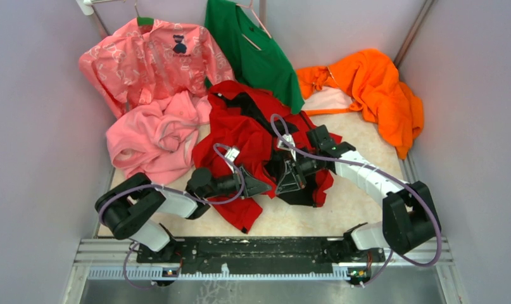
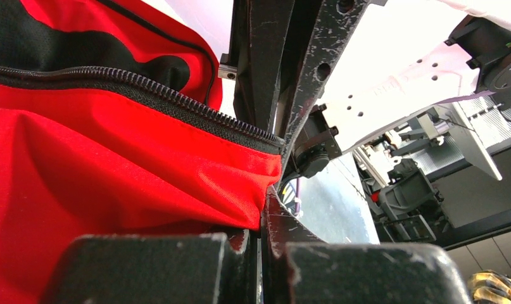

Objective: Zip up the jacket
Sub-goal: Pick up the jacket from the center of the board.

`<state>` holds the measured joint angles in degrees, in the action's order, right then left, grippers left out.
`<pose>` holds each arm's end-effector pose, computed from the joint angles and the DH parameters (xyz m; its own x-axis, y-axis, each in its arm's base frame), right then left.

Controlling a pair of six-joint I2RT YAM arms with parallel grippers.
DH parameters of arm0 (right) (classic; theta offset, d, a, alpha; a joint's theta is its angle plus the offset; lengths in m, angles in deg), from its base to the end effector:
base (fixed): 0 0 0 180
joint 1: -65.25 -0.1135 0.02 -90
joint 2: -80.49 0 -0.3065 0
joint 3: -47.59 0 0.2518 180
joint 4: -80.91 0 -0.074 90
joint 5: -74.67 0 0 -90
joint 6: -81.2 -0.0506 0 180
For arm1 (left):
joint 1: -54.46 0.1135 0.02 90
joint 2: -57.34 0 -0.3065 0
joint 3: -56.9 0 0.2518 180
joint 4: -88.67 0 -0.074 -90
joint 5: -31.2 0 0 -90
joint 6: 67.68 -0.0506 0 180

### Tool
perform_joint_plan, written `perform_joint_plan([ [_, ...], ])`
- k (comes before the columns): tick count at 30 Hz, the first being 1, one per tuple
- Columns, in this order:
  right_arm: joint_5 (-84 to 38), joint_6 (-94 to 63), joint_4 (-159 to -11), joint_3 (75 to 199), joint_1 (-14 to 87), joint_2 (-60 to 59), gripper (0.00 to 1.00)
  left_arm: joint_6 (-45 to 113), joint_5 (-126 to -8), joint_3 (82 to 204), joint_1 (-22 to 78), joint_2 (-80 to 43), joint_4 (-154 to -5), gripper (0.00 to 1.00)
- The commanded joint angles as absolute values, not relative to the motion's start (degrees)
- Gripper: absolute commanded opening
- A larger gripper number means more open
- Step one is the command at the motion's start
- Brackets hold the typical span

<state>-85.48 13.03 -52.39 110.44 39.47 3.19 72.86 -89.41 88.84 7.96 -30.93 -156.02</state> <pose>0.1958 0.1474 0.2698 -0.5253 -0.3939 -0.7543 -0.8097 -0.0410 0.5853 0.1649 -0.2112 0.2274 -0.6861 -0.2423 -0.6859 0.6944 0.0628 -0.7168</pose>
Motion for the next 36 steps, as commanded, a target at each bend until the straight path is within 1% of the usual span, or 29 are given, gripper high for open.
perform_joint_plan([
  [1, -87.66, 12.96, -53.85, 111.55, 38.89, 3.07, 0.03, 73.56, -88.58, 88.96, 8.19, -29.9, -159.26, 0.0],
  [2, -87.74, 12.9, -53.97, 111.65, 38.87, 3.0, 0.01, 73.93, -89.1, 89.01, 8.23, -30.33, -159.39, 0.0],
  [4, -87.9, 12.66, -54.29, 111.54, 38.89, 2.97, 0.0, 75.31, -90.22, 89.29, 8.23, -31.4, -159.89, 0.14],
  [6, -88.41, 12.33, -54.59, 111.57, 38.89, 2.86, 0.0, 76.9, -91.32, 89.47, 8.14, -32.68, -161.02, 0.25],
  [8, -89.31, 12.1, -54.86, 111.5, 38.89, 2.73, 0.0, 78.5, -91.87, 89.22, 8.02, -33.98, -163.83, 0.34],
  [11, -89.92, 11.36, -55.66, 111.24, 38.8, 2.55, 0.0, 80.26, -91.72, 88.89, 7.79, -35.73, -167.37, 0.37],
  [15, -90.18, 10.96, -56.37, 110.9, 38.51, 2.62, 0.0, 80.55, -90.72, 89.21, 7.23, -36.28, -167.47, 0.37],
  [17, -89.23, 11.07, -56.3, 110.86, 38.13, 2.62, 0.0, 80.59, -90.21, 89.38, 7.18, -36.28, -167.37, 0.36],
  [19, -89.11, 11.08, -56.25, 110.95, 38.01, 2.62, 0.0, 80.44, -89.83, 89.61, 7.18, -35.99, -166.61, 0.3],
  [21, -89.16, 11.15, -56.29, 111.04, 38.01, 2.65, 0.0, 79.93, -89.87, 90.03, 7.11, -35.67, -164.93, 0.21],
  [22, -89.12, 11.1, -56.22, 111.04, 38.01, 2.69, 0.0, 79.75, -89.94, 90.22, 7.09, -35.59, -164.19, 0.14],
  [23, -89.1, 11.15, -56.16, 111.03, 38.01, 2.69, 0.0, 79.6, -90.07, 90.28, 7.09, -35.57, -163.93, 0.04],
  [24, -88.84, 11.3, -55.85, 111.21, 38.01, 2.7, 0.0, 79.62, -90.18, 90.29, 7.09, -35.57, -164.05, 0.0],
  [26, -87.12, 13.65, -53.42, 112.24, 38.14, 2.94, 0.0, 79.27, -89.81, 89.77, 7.09, -35.19, -164.29, 0.0],
  [29, -84.92, 17.12, -50.14, 113.89, 39.49, 4.77, 0.09, 78.51, -88.72, 88.34, 7.13, -34.26, -163.83, 0.0],
  [31, -84.83, 15.76, -51.73, 112.89, 40.99, 6.78, 0.13, 78.57, -88.45, 87.93, 7.11, -33.99, -163.68, 0.0],
  [34, -86.77, 15.46, -52.31, 112.09, 41.79, 8.67, 0.11, 78.66, -88.63, 88.29, 7.16, -34.13, -163.77, 0.0],
  [36, -90.42, 17.18, -50.54, 112.68, 42.34, 9.1, 0.1, 78.87, -88.83, 88.8, 7.17, -34.35, -163.79, 0.0],
])
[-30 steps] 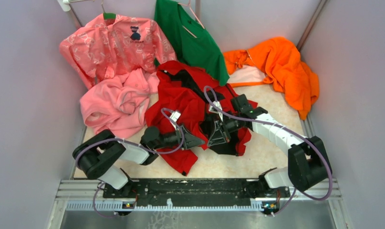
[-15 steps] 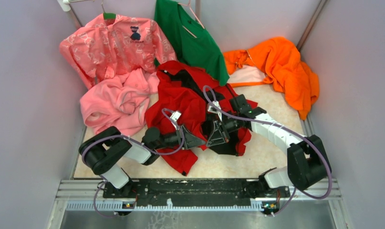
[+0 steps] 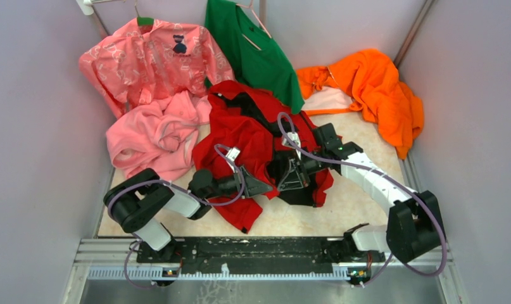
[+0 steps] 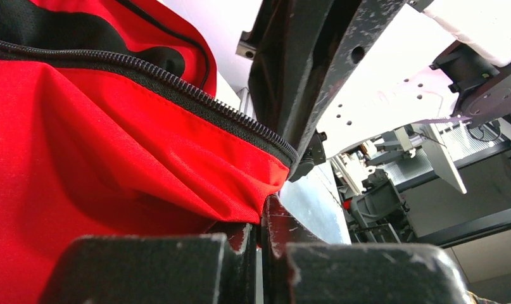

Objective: Zip up the jacket
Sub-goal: Pick up the jacket from the center of the board.

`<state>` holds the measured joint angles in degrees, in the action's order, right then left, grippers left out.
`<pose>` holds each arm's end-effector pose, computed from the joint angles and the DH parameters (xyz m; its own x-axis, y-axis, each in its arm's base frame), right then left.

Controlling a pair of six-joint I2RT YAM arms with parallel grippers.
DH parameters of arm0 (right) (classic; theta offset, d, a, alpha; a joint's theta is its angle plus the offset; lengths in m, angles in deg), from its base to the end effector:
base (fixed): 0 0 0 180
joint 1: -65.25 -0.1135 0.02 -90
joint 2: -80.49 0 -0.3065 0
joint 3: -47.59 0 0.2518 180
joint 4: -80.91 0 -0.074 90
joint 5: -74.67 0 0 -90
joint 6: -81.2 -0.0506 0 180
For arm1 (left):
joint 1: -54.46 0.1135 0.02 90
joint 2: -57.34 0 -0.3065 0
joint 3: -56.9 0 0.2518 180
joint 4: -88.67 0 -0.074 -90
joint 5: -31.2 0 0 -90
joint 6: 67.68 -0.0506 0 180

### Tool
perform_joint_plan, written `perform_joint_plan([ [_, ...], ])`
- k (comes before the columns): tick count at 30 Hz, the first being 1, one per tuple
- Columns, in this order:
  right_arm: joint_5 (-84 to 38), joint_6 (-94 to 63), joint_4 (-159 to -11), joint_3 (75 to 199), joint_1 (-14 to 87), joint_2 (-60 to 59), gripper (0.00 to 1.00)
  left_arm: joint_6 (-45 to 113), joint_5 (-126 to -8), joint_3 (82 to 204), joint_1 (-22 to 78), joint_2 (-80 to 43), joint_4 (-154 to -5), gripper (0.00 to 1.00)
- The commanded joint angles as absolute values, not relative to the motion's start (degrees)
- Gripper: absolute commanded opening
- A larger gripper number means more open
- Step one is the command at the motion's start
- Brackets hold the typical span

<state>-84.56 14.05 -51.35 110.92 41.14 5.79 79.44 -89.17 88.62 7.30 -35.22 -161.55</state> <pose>0.1935 0.1384 0.2806 -0.4954 -0.3726 -0.7847 -0.8414 -0.0185 0.5401 0.1665 -0.2172 0.2190 -0.7560 -0.2504 -0.6048 0.6206 0.0196 -0.7838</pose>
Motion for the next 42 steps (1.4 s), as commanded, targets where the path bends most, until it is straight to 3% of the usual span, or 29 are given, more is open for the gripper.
perform_joint_plan([
  [1, -92.44, 18.71, -48.99, 113.09, 42.58, 9.08, 0.1, 79.06, -89.04, 89.01, 7.13, -34.43, -163.93, 0.0],
  [9, -93.53, 19.68, -47.98, 113.32, 43.14, 9.07, 0.13, 81.35, -90.25, 89.06, 7.18, -35.06, -168.15, 0.0],
  [13, -91.76, 18.82, -48.88, 113.15, 45.08, 9.85, 0.22, 81.06, -89.79, 88.89, 7.19, -34.39, -168.25, 0.0],
  [21, -90.77, 37.86, -30.57, 117.99, 51.14, 14.66, 0.47, 75.8, -88.58, 88.05, 7.16, -31.91, -166.19, 0.0],
  [27, -89.22, 36.36, -29.26, 118.07, 62.91, 16.84, 0.5, 73.73, -89.14, 89.09, 7.16, -31.62, -164.45, 0.0],
  [33, -79.95, 48.38, -11.64, 125.03, 70.03, 12.67, 0.5, 72.84, -90.74, 89.76, 7.25, -32.65, -165.59, 0.0],
  [36, -69.77, 44.64, -13.07, 124.22, 70.0, 15.53, 0.52, 71.98, -91.41, 89.84, 7.33, -32.73, -165.82, 0.0],
  [39, -61.99, 41.84, -16.03, 121.21, 70.07, 19.82, 0.66, 71.25, -91.89, 89.85, 7.44, -32.81, -165.97, 0.0],
  [42, -57.34, 40.32, -16.5, 121.41, 70.09, 21.12, 0.7, 70.96, -92.66, 89.77, 7.75, -32.94, -166.7, 0.0],
])
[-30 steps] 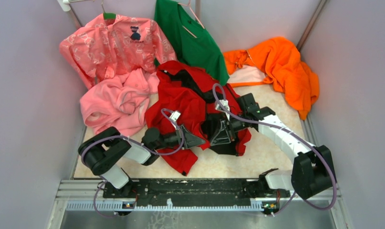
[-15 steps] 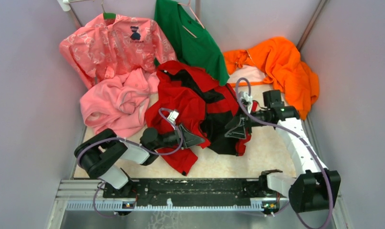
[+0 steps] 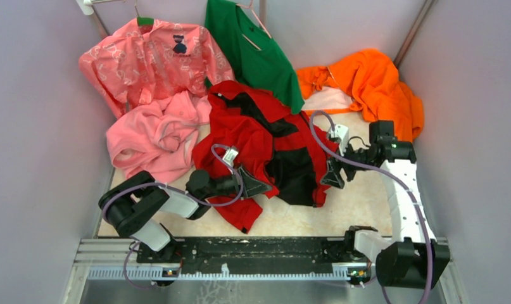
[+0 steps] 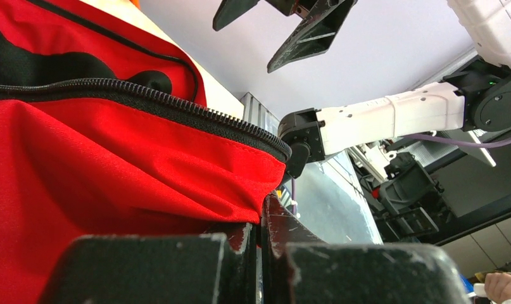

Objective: Zip up the jacket
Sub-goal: Pick up the jacket from the center of the board.

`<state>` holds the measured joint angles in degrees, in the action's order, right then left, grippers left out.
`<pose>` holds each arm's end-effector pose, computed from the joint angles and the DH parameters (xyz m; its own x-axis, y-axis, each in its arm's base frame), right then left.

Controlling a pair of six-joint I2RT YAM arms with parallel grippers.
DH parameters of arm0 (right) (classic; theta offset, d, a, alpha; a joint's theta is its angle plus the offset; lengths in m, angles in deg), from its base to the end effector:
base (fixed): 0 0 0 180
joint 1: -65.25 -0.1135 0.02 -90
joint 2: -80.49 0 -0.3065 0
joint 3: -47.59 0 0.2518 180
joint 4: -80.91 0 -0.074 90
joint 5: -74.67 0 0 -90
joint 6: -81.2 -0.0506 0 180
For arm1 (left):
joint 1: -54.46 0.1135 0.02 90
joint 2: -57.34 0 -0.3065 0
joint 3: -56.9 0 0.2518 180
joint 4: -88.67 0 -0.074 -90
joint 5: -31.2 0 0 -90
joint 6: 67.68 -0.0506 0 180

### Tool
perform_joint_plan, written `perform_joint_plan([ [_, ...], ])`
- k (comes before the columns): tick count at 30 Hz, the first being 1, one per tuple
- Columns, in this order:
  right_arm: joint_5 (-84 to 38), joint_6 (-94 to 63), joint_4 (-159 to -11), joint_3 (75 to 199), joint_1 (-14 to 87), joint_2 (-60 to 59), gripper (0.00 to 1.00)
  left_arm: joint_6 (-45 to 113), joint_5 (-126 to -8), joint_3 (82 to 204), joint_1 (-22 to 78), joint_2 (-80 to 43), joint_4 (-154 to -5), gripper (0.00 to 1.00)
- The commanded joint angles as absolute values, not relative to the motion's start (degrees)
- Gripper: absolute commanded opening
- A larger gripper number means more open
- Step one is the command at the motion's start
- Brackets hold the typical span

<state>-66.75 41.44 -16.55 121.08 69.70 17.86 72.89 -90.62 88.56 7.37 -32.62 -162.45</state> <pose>0.1621 0.0271 0.3329 -0.4542 -0.4455 -0.7715 -0.8533 0.4665 0.2330 0.1617 -0.2131 0.2317 -0.6551 -0.2592 -0.7097 0.7343 0.0028 -0.6788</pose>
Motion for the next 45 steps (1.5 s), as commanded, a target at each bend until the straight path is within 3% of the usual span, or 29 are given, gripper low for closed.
perform_joint_plan([
  [1, -56.66, 40.65, -15.79, 121.72, 70.09, 20.87, 0.7, 70.88, -92.88, 89.7, 7.83, -32.89, -167.0, 0.0],
  [8, -53.13, 48.77, -12.98, 114.68, 69.54, 15.53, 0.71, 70.19, -93.96, 88.81, 8.31, -32.26, -167.4, 0.0],
  [14, -60.11, 54.12, -18.94, 106.25, 68.27, 16.03, 0.8, 70.44, -94.26, 88.38, 8.4, -32.04, -168.25, 0.0],
  [21, -60.22, 46.68, -34.66, 99.09, 67.5, 15.45, 0.83, 69.38, -93.66, 88.31, 8.49, -29.95, -165.81, 0.0],
  [40, -60.99, 50.21, -33.34, 102.4, 66.22, 8.86, 0.83, 68.7, -94.18, 88.88, 8.81, -28.67, -164.02, 0.0],
  [45, -68.54, 46.71, -33.49, 104.84, 65.56, 8.39, 0.81, 68.64, -93.55, 88.39, 8.9, -27.98, -163.98, 0.0],
])
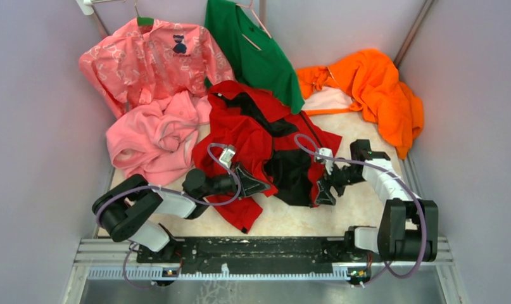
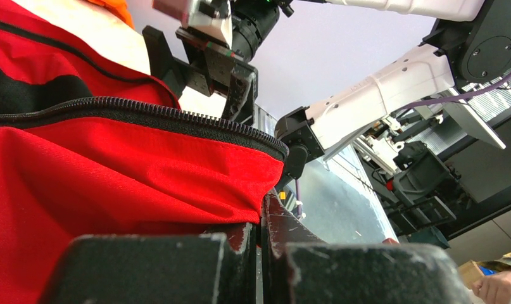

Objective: Zip up the jacket
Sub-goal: Pick up the jacket from the center of the board.

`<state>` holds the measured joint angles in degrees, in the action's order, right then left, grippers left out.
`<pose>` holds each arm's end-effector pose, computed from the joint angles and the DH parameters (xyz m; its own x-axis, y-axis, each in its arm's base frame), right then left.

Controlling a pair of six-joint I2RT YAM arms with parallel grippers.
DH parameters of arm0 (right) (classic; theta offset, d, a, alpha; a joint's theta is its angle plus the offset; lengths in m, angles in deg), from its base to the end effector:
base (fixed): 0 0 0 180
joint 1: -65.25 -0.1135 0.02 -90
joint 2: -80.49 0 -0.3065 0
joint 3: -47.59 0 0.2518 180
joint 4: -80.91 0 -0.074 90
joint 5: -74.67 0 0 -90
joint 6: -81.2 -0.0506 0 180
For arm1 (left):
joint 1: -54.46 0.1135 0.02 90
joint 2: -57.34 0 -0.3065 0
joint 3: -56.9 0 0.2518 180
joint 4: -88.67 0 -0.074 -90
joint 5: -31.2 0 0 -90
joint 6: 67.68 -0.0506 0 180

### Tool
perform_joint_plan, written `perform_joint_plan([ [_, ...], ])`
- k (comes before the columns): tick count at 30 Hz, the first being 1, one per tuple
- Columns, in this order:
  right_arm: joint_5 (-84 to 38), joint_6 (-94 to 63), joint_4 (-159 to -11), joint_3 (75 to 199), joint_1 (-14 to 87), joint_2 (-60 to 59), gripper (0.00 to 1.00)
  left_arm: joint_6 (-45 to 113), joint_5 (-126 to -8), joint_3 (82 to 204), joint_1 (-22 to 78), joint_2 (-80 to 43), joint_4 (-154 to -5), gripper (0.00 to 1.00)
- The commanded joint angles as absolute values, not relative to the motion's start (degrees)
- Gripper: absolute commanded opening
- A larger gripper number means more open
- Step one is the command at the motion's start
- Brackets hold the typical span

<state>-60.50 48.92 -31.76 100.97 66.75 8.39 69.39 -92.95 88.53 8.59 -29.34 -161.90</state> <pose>0.1727 0.0314 0.2149 -0.5069 -0.5830 -0.6350 -0.8594 0.3991 0.3196 0.1594 -0.2051 0.2441 -0.5838 -0.2685 -0.7662 0.7975 -0.0126 -0.6032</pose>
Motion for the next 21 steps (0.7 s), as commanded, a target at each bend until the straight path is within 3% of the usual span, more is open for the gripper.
perform_joint_plan([
  [1, -68.43, 44.26, -35.77, 104.55, 64.48, 8.65, 0.8, 68.64, -93.48, 88.23, 8.93, -27.97, -163.97, 0.0],
  [11, -64.39, 28.29, -47.34, 103.25, 60.68, 8.09, 0.73, 68.71, -93.67, 88.26, 8.89, -28.34, -163.99, 0.0],
  [21, -58.84, 25.32, -50.62, 101.65, 57.12, 8.7, 0.79, 68.91, -93.81, 88.82, 8.93, -29.24, -164.11, 0.0],
])
